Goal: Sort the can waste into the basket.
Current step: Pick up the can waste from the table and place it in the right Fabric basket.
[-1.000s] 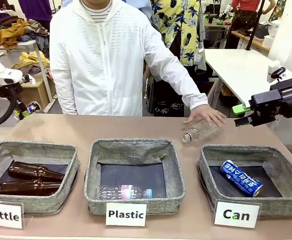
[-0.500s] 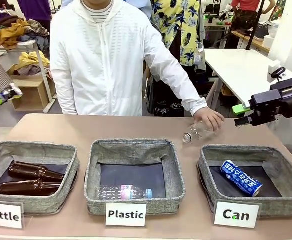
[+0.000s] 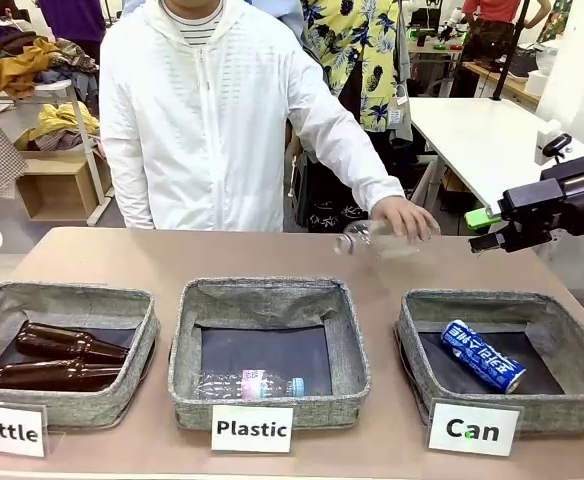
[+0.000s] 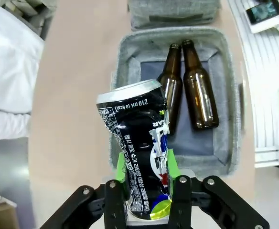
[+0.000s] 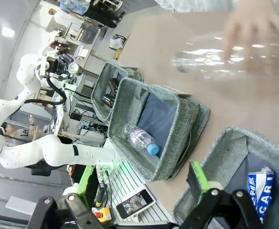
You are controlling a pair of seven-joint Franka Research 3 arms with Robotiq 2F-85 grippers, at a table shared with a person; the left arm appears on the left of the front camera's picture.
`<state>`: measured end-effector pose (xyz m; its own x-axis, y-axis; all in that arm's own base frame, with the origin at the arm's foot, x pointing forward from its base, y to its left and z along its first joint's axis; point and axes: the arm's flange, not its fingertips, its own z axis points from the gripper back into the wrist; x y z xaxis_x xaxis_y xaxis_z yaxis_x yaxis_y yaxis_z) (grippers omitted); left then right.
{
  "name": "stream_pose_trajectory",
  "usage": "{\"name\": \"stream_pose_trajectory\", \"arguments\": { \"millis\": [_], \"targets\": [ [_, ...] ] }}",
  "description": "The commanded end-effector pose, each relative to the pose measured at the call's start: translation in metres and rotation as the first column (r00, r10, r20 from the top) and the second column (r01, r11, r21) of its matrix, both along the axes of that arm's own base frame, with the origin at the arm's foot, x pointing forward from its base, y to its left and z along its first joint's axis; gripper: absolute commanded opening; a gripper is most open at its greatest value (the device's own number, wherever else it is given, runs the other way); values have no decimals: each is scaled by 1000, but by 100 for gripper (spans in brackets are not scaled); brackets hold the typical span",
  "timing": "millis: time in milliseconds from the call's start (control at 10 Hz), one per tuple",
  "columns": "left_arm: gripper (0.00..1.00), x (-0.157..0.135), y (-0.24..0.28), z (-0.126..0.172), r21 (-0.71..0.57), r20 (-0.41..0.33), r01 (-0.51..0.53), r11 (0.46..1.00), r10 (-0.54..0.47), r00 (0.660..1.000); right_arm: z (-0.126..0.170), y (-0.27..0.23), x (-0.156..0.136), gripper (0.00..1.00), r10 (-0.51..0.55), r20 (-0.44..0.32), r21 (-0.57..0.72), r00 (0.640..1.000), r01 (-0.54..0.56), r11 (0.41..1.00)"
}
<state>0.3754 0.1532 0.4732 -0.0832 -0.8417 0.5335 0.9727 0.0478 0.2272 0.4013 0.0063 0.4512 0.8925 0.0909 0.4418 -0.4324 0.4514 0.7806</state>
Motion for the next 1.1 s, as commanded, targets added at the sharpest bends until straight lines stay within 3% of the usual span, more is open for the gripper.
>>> {"name": "stream_pose_trajectory", "arguments": {
  "millis": [0,200,300,400,500,700,1000],
  "targets": [
    [13,11,3,7,5,-25,-11,1000,11,1000,2,-2,-1,100,11,8,-7,1000,-11,1000],
    [13,11,3,7,5,-25,-11,1000,11,1000,2,-2,-1,100,11,8,-7,1000,-11,1000],
    [36,2,-1,0,-2,-1,2,1000,-2,1000,2,-2,-1,100,11,8,-7,1000,-11,1000],
    [36,-4,-54,2,-81,-5,151,985,-152,988,2,-2,-1,100,11,8,-7,1000,-11,1000],
    [36,-9,-121,9,-43,24,282,958,-281,959,2,-2,-1,100,11,8,-7,1000,-11,1000],
    [36,8,-176,21,40,26,280,959,-281,959,2,-2,-1,100,11,8,-7,1000,-11,1000],
    [36,21,-156,12,16,1,247,969,-247,969,2,-2,-1,100,11,8,-7,1000,-11,1000]
  ]
}}
